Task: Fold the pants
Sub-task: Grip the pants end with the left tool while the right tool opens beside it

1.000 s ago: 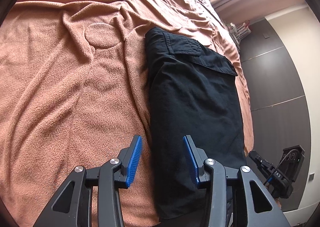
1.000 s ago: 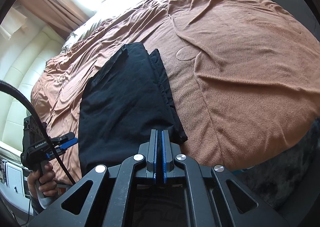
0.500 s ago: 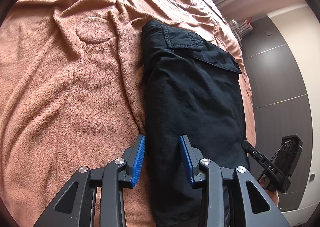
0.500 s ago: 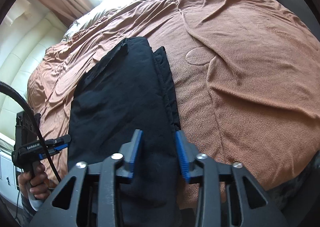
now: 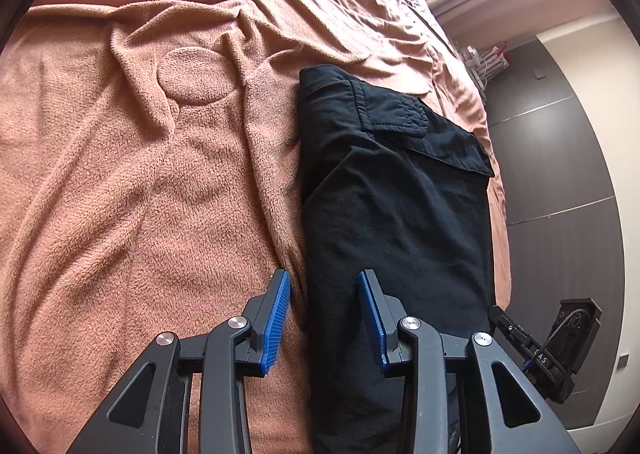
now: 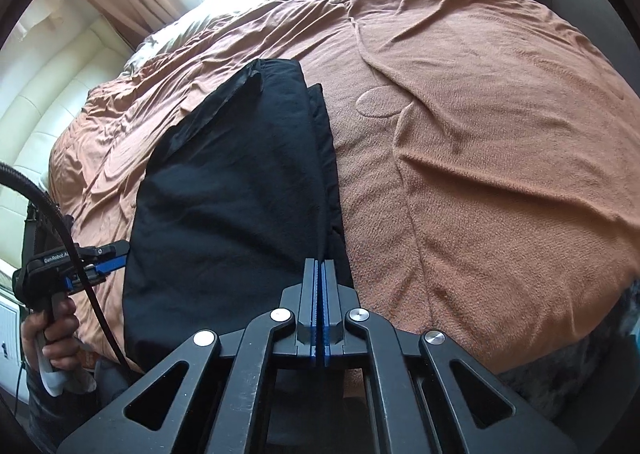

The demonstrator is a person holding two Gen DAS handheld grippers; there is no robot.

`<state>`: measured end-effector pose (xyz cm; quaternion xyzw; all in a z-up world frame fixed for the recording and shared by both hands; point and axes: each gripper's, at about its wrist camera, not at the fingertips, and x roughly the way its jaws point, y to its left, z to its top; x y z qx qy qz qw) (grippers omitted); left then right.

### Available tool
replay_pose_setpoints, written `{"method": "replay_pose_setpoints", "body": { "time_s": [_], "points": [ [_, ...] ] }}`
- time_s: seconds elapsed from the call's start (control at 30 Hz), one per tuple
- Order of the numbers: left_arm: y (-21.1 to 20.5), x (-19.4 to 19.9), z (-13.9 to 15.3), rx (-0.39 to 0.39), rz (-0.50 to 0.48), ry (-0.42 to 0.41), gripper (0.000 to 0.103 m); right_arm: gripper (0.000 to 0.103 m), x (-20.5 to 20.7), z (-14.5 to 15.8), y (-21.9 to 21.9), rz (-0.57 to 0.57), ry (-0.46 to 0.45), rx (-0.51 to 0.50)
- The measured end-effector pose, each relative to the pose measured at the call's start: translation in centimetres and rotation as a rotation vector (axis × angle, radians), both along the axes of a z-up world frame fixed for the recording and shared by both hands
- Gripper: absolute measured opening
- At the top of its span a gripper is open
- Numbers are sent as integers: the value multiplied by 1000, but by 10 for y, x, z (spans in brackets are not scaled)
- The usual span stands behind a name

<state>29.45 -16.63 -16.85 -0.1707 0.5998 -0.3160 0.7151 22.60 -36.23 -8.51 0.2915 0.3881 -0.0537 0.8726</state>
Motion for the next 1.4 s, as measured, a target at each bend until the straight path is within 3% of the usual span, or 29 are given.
{"method": "replay_pose_setpoints", "body": {
  "time_s": [0.13,0.17,0.2,0.23,0.27,0.3,0.83,1.03,1.1,1.17,1.23,1.27,1.3,1.4],
  "points": [
    [-2,2,0,-15,0,6,38,4,4,1,-15,3,-25,50],
    [-2,2,1,-20,1,6,38,14,7,0,-18,12,-33,57],
    [-3,2,1,-22,1,5,38,32,10,1,-22,20,-38,65],
    [-3,3,2,-19,0,4,38,42,11,0,-24,16,-43,68],
    [-5,4,1,-18,-1,6,38,59,13,1,-28,13,-52,70],
    [-5,4,1,-22,-3,10,38,64,16,1,-30,19,-64,79],
    [-13,7,-17,-66,10,51,38,64,91,-45,-56,168,-34,243],
    [-17,11,-21,-79,32,60,38,64,116,-64,-68,206,-43,354],
    [-18,12,-21,-77,37,57,36,64,120,-67,-72,217,-46,373],
    [-18,11,-19,-79,44,48,26,64,125,-70,-75,225,-54,385],
    [-16,11,-14,-86,50,35,18,55,130,-72,-75,240,-65,397],
    [-15,11,-11,-91,52,27,14,38,133,-74,-75,261,-69,422],
    [-15,12,-7,-95,53,20,14,28,134,-75,-73,276,-71,434],
    [-14,16,2,-81,61,-11,12,28,134,-68,-67,285,-80,383]
  ]
}}
